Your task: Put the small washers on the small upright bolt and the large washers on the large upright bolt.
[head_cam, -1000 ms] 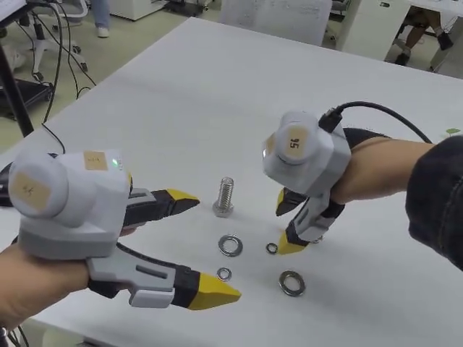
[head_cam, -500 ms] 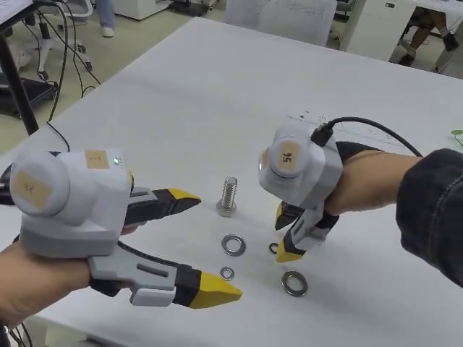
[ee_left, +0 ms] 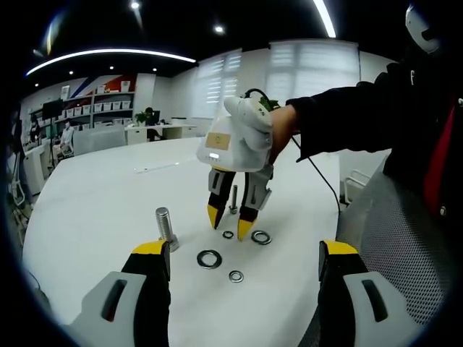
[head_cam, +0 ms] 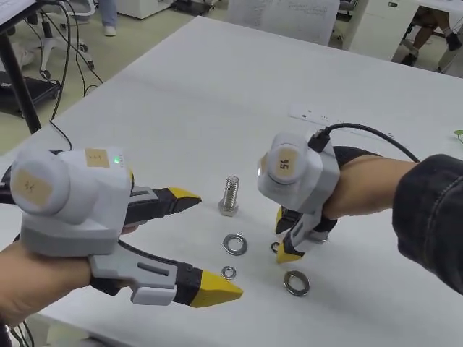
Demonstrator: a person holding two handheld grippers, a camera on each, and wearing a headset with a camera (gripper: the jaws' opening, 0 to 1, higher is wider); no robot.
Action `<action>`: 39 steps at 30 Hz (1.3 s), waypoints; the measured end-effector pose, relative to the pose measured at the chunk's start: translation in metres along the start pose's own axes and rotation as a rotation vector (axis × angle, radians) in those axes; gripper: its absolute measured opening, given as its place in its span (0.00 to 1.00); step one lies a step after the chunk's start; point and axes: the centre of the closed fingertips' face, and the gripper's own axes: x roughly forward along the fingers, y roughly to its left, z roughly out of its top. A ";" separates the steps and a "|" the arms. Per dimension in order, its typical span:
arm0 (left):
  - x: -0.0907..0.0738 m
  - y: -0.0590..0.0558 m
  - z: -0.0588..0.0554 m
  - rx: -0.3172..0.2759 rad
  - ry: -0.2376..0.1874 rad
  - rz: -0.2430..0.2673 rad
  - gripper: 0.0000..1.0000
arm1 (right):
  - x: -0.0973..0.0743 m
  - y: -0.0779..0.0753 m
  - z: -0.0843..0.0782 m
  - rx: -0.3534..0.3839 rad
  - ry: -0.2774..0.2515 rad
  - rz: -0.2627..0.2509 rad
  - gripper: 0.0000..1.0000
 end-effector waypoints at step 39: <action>0.000 -0.001 0.002 0.005 0.001 -0.005 0.84 | 0.000 0.004 0.000 0.016 0.001 0.028 0.19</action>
